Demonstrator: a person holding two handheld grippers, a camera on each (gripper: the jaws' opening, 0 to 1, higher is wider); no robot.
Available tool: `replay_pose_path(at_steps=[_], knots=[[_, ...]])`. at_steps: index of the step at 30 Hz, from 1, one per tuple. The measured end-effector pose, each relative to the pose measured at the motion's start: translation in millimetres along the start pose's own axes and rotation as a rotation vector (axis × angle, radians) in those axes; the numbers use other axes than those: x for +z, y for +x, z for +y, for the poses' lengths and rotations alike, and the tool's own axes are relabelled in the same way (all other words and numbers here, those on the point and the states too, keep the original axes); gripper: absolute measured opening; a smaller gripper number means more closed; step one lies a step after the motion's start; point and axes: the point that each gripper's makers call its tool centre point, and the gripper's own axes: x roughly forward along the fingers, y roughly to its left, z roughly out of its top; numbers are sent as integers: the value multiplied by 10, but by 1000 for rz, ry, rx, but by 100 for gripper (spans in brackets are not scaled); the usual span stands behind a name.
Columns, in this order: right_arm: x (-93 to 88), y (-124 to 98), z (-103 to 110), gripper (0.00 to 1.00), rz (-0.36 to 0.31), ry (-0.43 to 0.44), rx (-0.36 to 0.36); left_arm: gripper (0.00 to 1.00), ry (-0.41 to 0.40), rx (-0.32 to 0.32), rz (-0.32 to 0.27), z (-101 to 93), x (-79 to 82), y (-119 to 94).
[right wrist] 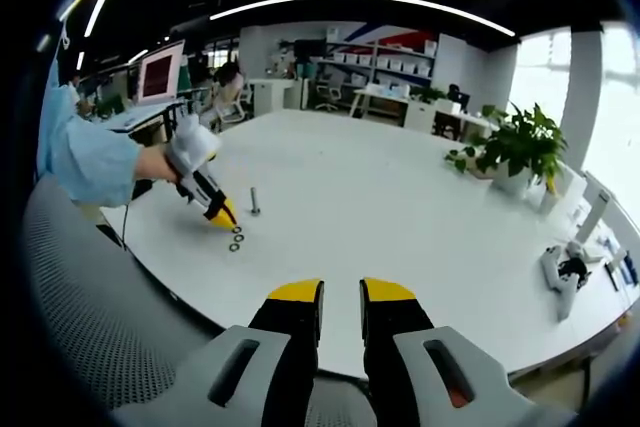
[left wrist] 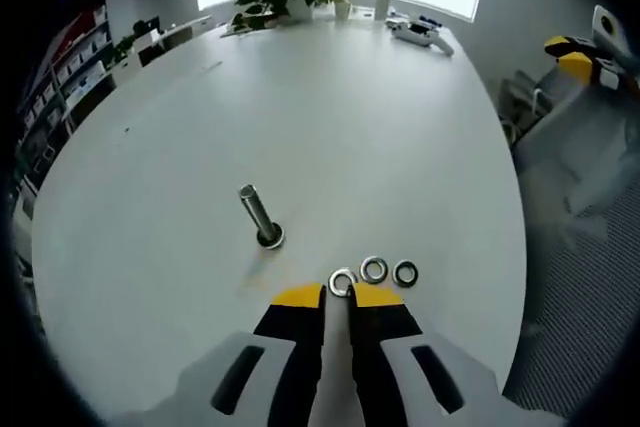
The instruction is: Place the washer onto the threaded stud by aligning its center hole with the stud, sliding it down to the base, and recovering from edge contact or off-axis alignment until the washer reaches the visible bottom stop.
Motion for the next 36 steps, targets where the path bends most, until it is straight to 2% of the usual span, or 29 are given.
replay_pose_path(at_steps=[4,16,22,30,33,34,36], knots=[[-3,1,-2,17,1,1,0,7,-18,-3,-8,7,18,7],[1,0,-4,17,-2,5,-2,7,-1,5,-19,13,87,42],[0,-1,-4,17,-2,6,-2,7,-24,6,-42,45,131,41],[3,-3,-4,17,-2,8,-2,6,-7,3,-32,26,115,46],[1,-2,-5,17,-3,8,-1,1,1,1,-28,-8,118,59],[1,-2,-5,17,-3,8,-1,1,34,2,-30,-8,131,70],[0,-1,-6,17,-3,8,0,1,26,11,-25,-5,131,74]])
